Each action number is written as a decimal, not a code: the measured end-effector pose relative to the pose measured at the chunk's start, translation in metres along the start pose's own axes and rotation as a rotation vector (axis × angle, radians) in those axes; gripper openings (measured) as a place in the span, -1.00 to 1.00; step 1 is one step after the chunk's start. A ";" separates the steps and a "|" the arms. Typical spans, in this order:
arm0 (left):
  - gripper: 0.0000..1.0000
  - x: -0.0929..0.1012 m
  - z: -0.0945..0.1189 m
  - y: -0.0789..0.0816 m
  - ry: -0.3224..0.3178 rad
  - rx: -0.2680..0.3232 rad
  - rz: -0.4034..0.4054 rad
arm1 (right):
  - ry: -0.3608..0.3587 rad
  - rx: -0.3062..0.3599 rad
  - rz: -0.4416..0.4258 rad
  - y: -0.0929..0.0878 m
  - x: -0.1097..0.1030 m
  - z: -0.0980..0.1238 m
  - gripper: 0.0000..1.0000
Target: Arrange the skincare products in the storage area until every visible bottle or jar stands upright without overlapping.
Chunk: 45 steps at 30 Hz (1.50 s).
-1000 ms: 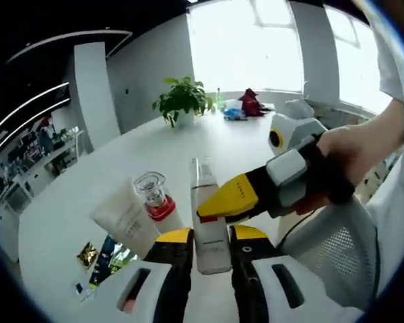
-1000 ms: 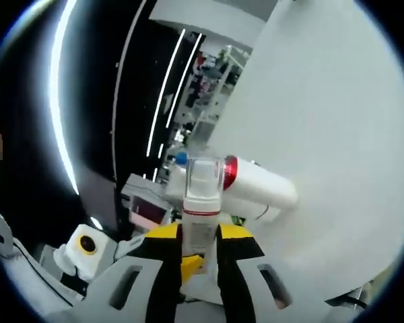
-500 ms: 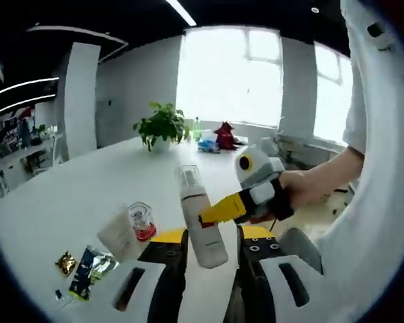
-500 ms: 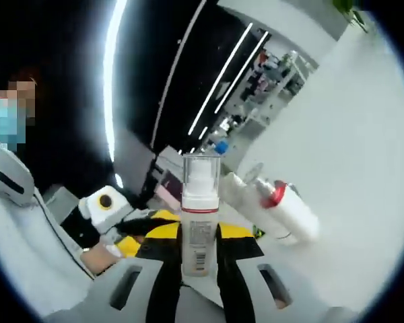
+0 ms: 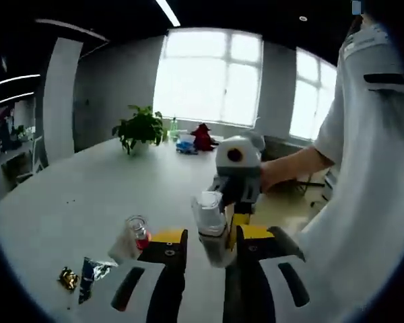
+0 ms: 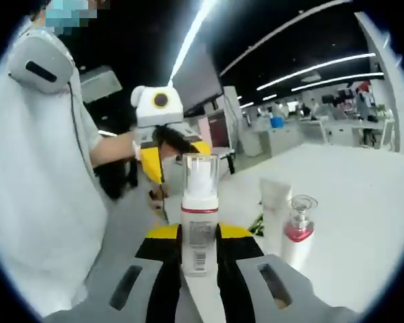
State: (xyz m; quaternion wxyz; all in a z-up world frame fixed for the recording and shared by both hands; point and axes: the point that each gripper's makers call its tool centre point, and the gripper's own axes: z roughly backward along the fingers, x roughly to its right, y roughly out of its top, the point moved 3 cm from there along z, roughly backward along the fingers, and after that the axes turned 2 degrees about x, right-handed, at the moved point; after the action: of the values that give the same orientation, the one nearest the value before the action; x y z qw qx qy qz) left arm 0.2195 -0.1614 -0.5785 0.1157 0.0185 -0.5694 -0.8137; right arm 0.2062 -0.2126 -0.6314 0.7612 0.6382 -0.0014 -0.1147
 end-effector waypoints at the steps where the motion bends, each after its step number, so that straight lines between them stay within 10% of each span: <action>1: -0.32 0.001 -0.001 0.000 -0.006 -0.002 0.000 | 0.005 0.000 0.000 0.000 -0.001 -0.001 -0.65; 17: -0.57 0.005 -0.023 -0.011 -0.026 -0.151 -0.243 | 0.038 -0.086 0.154 -0.023 0.010 0.000 -0.64; 45: -0.60 -0.046 -0.075 -0.090 0.031 -0.282 -0.300 | -0.079 -0.264 0.149 -0.110 0.074 -0.019 -0.62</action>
State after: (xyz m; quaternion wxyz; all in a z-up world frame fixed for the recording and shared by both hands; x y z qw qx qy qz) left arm 0.2610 -0.1918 -0.6930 0.0034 0.0994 -0.4390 -0.8930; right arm 0.2617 -0.2246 -0.7526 0.8442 0.5259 -0.0636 -0.0819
